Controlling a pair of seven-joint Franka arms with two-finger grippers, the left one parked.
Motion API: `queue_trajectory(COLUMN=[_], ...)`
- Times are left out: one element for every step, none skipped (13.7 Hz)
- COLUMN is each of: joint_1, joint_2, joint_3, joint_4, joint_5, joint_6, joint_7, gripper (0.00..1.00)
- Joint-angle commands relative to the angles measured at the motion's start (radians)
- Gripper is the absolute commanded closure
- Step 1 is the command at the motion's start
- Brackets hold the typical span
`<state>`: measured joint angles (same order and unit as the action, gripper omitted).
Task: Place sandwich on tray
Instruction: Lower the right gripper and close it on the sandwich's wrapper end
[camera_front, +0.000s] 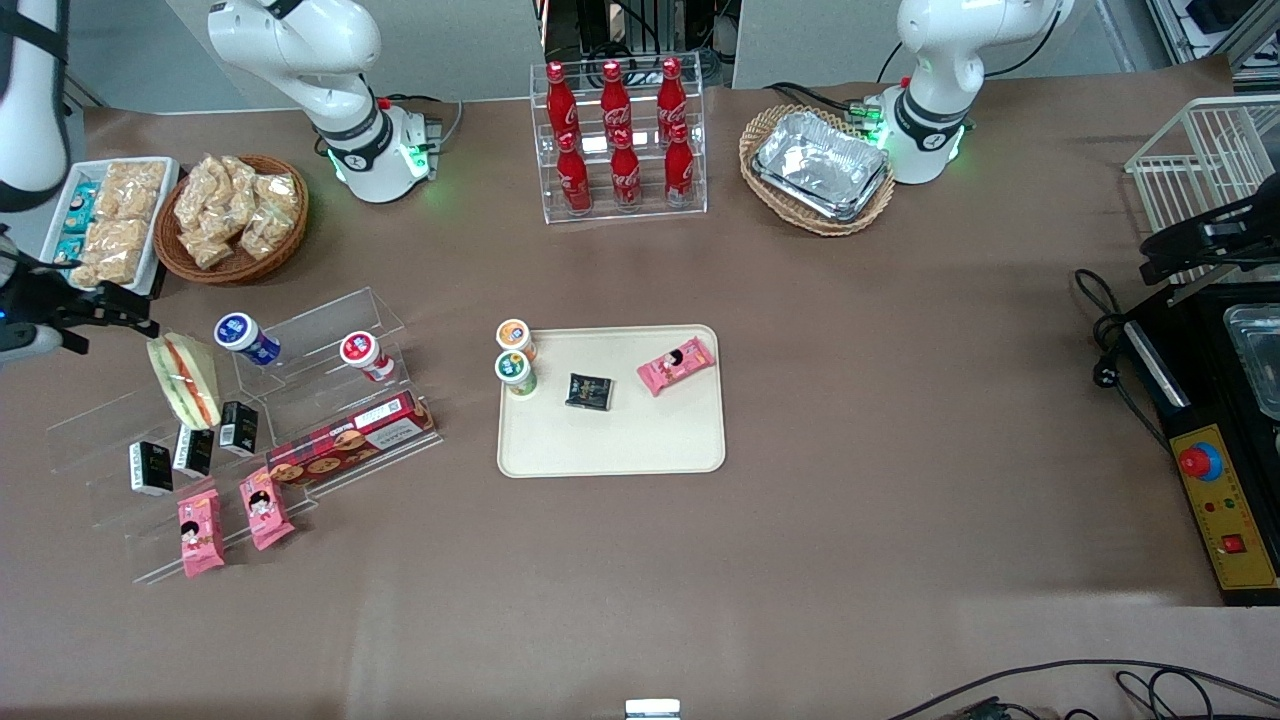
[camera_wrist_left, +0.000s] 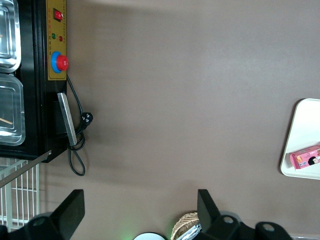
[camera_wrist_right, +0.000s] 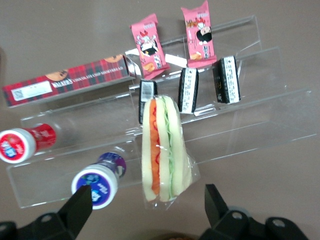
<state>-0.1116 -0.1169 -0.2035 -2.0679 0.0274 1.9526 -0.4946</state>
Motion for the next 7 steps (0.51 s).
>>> queue_trajectory(joint_1=[-0.016, -0.017, -0.017, -0.017, -0.017, -0.017, -0.017], joint_2=[-0.049, -0.046, -0.043, -0.043, -0.046, -0.046, -0.043], joint_3=[0.003, 0.001, -0.014, -0.023, -0.024, -0.024, -0.025], joint_4=[-0.122, -0.135, -0.153, -0.178, -0.205, -0.224, -0.233], joint_5=[0.000, 0.000, 0.000, 0.000, 0.000, 0.000, 0.000], joint_6=[0.100, 0.121, 0.150, 0.181, 0.215, 0.239, 0.255], joint_7=[-0.030, -0.038, -0.067, -0.079, -0.081, -0.081, -0.082], gripper=[0.00, 0.00, 0.00, 0.00, 0.00, 0.00, 0.00])
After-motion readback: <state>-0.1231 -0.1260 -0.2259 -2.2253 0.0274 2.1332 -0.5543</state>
